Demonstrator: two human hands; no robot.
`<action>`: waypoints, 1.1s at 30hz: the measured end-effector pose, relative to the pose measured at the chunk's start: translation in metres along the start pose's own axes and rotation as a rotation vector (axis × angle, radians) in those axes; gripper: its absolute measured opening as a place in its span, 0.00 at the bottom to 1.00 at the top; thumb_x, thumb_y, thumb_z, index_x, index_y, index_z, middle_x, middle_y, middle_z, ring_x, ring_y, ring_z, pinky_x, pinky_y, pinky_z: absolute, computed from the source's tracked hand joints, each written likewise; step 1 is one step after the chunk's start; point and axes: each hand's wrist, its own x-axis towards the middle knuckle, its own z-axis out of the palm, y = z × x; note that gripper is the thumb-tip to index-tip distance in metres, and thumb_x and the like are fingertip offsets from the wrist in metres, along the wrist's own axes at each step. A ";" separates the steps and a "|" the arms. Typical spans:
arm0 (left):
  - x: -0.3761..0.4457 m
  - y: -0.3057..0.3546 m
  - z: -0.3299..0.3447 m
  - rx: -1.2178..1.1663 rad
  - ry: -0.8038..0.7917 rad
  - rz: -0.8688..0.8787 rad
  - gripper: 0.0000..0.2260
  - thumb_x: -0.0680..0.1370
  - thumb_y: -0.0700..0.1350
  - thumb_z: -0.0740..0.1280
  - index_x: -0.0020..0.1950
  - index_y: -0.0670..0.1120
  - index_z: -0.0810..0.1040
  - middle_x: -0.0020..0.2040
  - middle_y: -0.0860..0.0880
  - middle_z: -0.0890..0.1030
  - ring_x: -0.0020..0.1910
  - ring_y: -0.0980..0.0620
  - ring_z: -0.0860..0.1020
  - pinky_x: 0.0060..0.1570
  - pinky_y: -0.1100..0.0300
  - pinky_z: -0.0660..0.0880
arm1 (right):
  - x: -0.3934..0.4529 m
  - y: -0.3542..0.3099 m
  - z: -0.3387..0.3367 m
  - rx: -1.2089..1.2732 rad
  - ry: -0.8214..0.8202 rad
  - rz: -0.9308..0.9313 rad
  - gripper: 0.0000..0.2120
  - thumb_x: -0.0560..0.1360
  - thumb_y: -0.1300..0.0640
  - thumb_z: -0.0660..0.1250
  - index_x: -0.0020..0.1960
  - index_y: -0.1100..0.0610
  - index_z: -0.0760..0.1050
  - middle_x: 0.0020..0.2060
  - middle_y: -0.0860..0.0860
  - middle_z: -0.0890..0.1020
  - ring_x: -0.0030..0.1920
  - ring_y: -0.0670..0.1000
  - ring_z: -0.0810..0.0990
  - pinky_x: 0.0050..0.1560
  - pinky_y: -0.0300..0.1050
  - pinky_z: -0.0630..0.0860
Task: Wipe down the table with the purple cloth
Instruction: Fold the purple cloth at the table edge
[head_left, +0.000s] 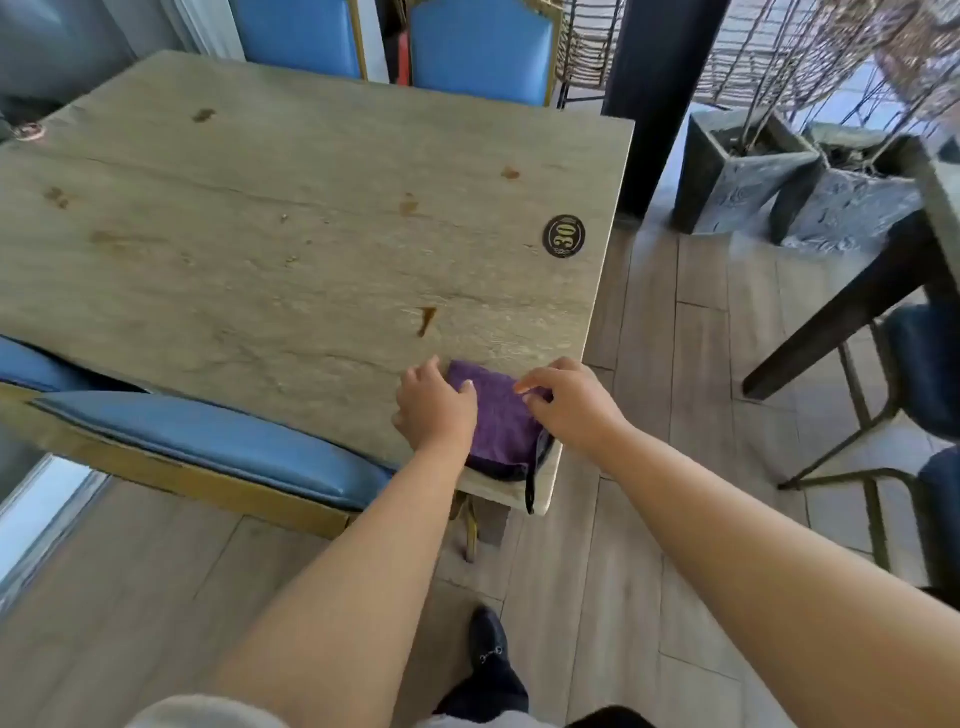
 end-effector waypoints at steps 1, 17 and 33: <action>0.006 0.000 0.000 0.018 -0.015 -0.043 0.25 0.76 0.53 0.68 0.71 0.49 0.68 0.68 0.46 0.71 0.67 0.45 0.70 0.63 0.44 0.66 | 0.007 0.002 0.001 -0.007 -0.021 0.011 0.11 0.76 0.58 0.63 0.54 0.50 0.81 0.53 0.52 0.73 0.56 0.52 0.72 0.56 0.38 0.66; 0.054 0.085 0.001 -0.109 -0.150 0.378 0.13 0.74 0.45 0.72 0.57 0.45 0.77 0.50 0.49 0.82 0.49 0.49 0.80 0.51 0.57 0.75 | 0.102 0.039 -0.057 -0.029 -0.263 0.001 0.13 0.75 0.54 0.67 0.56 0.59 0.75 0.49 0.56 0.81 0.52 0.57 0.78 0.42 0.43 0.66; 0.131 0.240 0.083 -0.311 0.141 0.342 0.06 0.78 0.39 0.66 0.50 0.50 0.73 0.39 0.52 0.79 0.36 0.57 0.75 0.38 0.72 0.68 | 0.261 0.117 -0.212 0.246 -0.058 -0.071 0.05 0.75 0.57 0.68 0.49 0.50 0.79 0.45 0.48 0.83 0.48 0.50 0.78 0.46 0.40 0.69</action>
